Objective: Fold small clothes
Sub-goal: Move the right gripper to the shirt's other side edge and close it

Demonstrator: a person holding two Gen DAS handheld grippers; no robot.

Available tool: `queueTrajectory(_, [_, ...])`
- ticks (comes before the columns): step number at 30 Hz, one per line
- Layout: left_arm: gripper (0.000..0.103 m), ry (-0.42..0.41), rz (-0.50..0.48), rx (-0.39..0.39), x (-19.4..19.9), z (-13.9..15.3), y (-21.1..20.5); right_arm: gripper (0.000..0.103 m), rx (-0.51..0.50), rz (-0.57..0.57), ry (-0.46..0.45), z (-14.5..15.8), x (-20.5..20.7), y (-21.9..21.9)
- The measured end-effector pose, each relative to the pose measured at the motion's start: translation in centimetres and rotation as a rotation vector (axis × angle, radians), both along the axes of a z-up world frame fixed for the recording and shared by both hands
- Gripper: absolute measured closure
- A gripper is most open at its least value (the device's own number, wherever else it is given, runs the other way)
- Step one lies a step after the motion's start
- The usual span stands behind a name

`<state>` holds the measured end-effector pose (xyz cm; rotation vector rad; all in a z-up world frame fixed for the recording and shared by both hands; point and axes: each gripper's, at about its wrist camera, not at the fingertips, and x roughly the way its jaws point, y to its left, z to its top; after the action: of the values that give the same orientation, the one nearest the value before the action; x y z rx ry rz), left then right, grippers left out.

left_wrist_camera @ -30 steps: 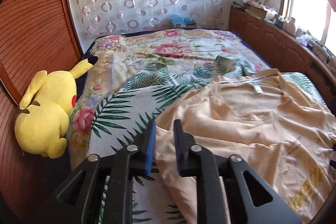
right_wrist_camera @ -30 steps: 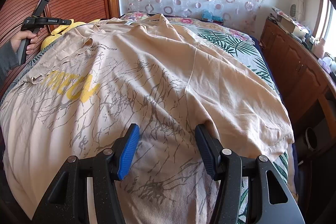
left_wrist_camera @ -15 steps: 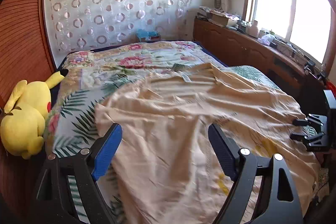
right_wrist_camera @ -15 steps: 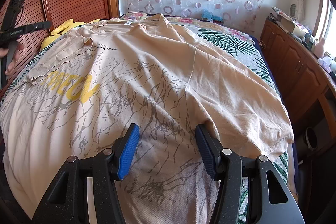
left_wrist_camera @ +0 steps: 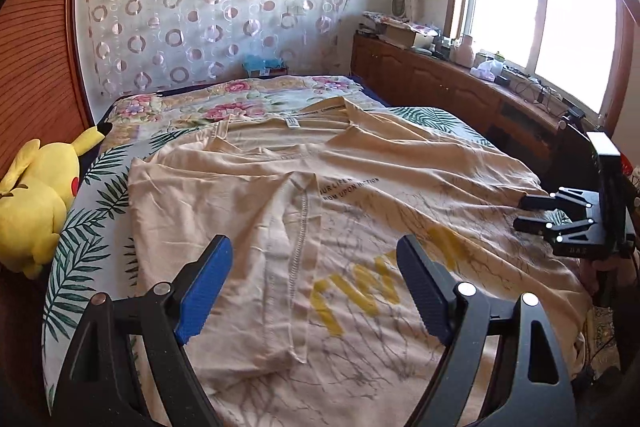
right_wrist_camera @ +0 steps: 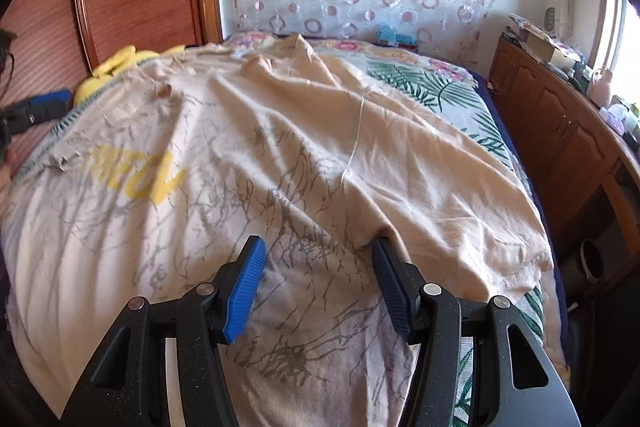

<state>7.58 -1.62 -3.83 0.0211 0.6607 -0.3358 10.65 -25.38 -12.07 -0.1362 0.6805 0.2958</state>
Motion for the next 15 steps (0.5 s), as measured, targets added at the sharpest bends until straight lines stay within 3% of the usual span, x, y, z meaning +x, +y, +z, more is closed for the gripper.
queueTrajectory(4, [0.018, 0.007, -0.005, -0.003, -0.4, -0.3, -0.8, 0.045, 0.072, -0.034, -0.027, 0.7, -0.9, -1.9])
queueTrajectory(15, [0.018, 0.068, -0.064, 0.037, -0.6, -2.2, -3.8, 0.045, 0.102, -0.218, -0.018, 0.7, -1.7, -9.7])
